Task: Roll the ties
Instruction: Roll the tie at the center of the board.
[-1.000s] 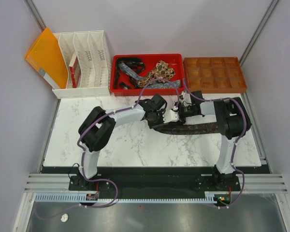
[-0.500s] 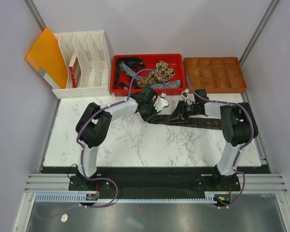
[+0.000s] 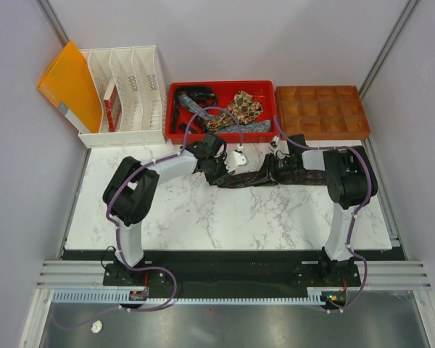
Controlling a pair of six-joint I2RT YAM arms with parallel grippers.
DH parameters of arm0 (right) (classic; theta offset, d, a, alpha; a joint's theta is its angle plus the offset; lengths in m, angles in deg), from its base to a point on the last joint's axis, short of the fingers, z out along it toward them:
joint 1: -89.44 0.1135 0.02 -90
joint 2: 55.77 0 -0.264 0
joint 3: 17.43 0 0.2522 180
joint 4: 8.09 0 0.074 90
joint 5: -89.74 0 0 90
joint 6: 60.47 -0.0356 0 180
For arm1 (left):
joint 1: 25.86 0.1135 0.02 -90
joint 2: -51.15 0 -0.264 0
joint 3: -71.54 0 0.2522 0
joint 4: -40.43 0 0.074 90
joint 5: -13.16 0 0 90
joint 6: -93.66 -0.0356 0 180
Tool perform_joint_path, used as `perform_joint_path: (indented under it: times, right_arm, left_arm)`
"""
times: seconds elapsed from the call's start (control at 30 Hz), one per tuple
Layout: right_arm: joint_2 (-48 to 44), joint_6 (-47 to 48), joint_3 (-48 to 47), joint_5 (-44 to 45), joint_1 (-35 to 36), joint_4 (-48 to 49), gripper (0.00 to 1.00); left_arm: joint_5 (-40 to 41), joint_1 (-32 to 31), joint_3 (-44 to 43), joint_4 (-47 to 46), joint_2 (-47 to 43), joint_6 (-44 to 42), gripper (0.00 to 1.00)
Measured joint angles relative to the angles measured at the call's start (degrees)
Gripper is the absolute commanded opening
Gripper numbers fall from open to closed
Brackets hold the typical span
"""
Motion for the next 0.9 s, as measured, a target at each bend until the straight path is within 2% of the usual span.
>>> perform_joint_path:
  times: [0.1,0.3,0.47,0.63,0.9]
  right_arm:
    - [0.07,0.74,-0.22,0.00,0.02,-0.50,0.31]
    - [-0.22,-0.13,0.00,-0.96,0.09,0.52,0.38]
    - [-2.23,-8.31,2.25,-0.94,1.42,7.34,0.43]
    - [-2.73,-16.72,2.56,-0.81,5.03,15.67,0.45]
    - [1.14,-22.34,1.81,1.68,10.38,22.67,0.51]
  left_arm:
    - [-1.29,-0.04,0.94,-0.33,-0.52,-2.84,0.02]
    - [-1.60,-0.11,0.94,-0.33,-0.42,-6.03,0.02]
    - [-1.09,-0.39,0.72,-0.13,-0.13,-6.49,0.02]
    - [-0.79,-0.63,0.57,0.04,-0.02,-6.95,0.04]
    - [-0.70,-0.66,0.55,0.07,0.04,-7.43,0.06]
